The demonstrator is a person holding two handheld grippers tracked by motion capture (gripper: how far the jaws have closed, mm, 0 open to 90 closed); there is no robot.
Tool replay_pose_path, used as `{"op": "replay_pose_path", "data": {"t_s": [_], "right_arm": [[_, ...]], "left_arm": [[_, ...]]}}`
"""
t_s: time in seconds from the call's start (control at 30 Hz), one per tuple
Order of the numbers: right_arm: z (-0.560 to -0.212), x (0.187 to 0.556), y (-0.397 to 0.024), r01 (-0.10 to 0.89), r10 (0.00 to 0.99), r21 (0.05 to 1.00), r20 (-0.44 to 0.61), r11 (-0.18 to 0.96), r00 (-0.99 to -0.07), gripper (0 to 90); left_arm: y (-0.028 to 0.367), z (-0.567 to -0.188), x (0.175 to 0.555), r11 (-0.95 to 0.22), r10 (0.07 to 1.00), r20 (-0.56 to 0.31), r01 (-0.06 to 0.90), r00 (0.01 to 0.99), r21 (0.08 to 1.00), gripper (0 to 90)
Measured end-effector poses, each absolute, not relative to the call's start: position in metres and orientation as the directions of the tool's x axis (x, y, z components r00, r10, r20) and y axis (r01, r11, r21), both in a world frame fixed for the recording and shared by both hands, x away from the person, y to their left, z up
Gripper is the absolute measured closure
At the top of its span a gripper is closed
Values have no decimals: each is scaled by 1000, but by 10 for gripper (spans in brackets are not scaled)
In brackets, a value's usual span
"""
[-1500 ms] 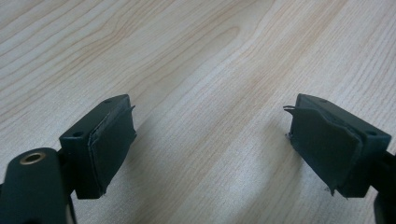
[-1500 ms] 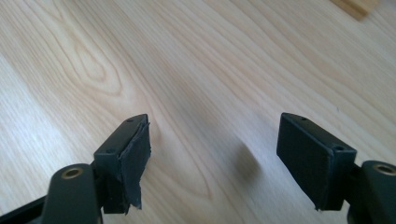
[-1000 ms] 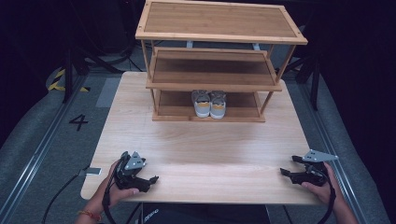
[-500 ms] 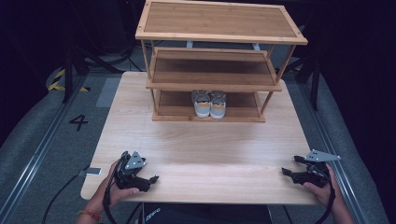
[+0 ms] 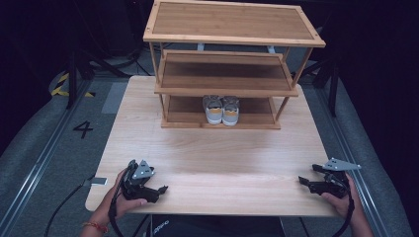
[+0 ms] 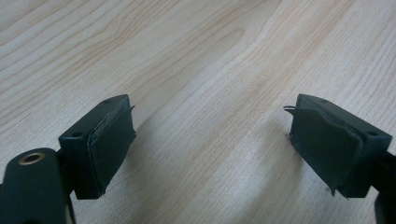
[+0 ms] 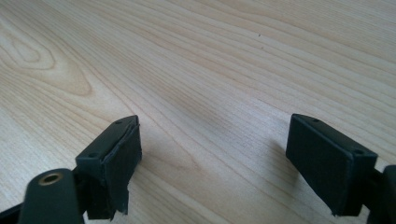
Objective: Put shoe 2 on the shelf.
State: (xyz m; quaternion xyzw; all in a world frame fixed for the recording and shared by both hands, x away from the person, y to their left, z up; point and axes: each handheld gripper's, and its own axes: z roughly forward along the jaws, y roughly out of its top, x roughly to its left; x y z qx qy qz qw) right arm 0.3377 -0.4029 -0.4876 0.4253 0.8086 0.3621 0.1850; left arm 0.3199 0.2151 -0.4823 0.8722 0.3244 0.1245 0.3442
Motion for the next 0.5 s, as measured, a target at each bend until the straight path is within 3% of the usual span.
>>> {"op": "replay_pose_path", "data": {"t_s": [0.5], "right_arm": [[-488,338,-403,552,821,744,8,376,-570,187]], "left_arm": [[215,-483,320,-539,662,-17,492,749,683,145]]}}
